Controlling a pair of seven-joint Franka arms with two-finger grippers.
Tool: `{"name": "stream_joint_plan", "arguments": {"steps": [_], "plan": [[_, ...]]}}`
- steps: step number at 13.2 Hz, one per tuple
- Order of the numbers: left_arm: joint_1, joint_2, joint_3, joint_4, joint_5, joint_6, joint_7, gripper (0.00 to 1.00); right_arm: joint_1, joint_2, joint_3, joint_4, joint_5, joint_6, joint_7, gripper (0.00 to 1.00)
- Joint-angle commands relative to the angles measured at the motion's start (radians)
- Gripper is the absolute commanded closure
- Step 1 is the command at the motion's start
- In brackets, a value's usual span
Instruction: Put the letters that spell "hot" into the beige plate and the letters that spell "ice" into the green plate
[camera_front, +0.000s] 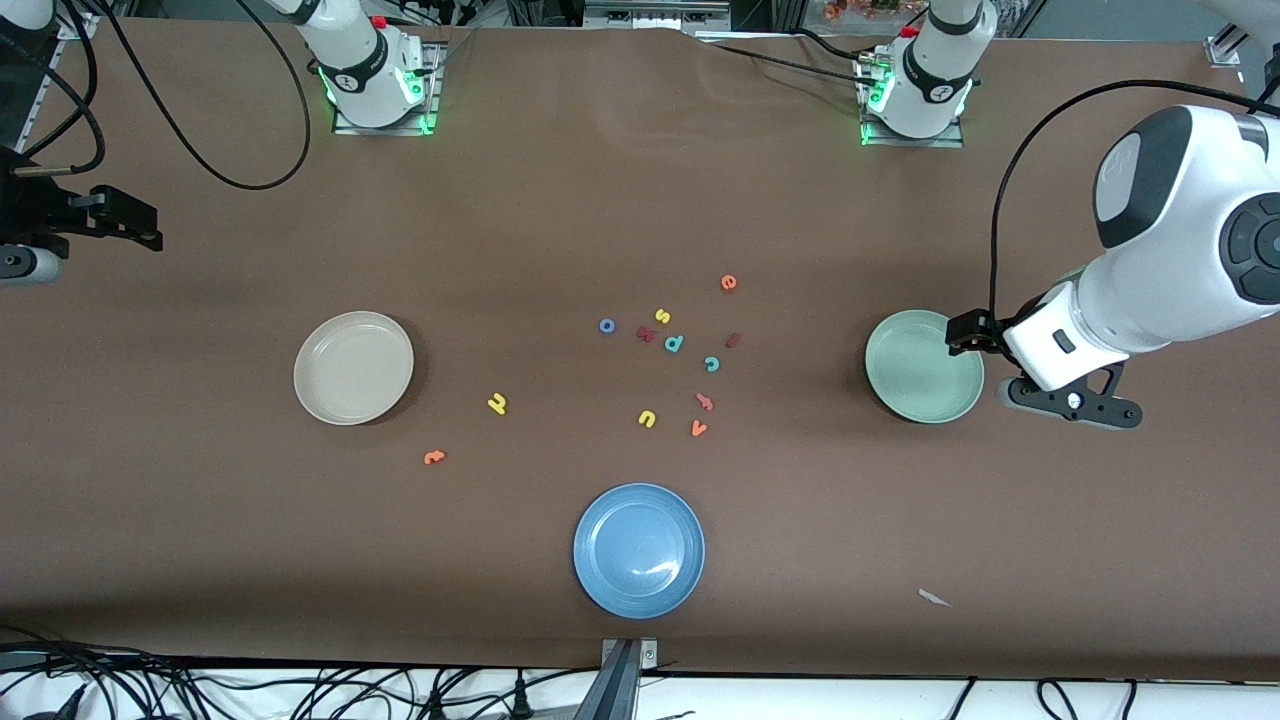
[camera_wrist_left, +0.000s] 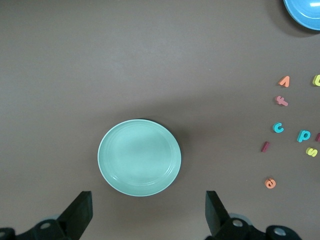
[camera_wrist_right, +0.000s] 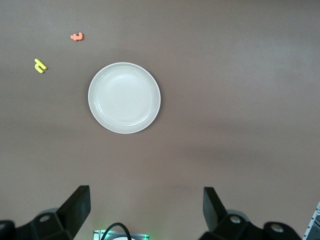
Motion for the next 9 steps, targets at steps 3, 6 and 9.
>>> {"name": "stream_joint_plan", "arguments": {"steps": [3, 6, 9], "plan": [[-0.001, -0.019, -0.005, -0.030, 0.032, 0.009, -0.012, 0.01, -0.006, 0.020, -0.003, 0.031, 0.010, -0.004, 0.010, 0.00], [-0.001, -0.019, -0.005, -0.032, 0.032, 0.009, -0.012, 0.02, 0.004, 0.020, -0.002, 0.031, 0.011, 0.004, 0.010, 0.00], [0.000, -0.028, -0.006, -0.040, 0.032, 0.009, -0.012, 0.01, 0.004, 0.020, 0.000, 0.031, 0.022, 0.004, 0.008, 0.00]]}}
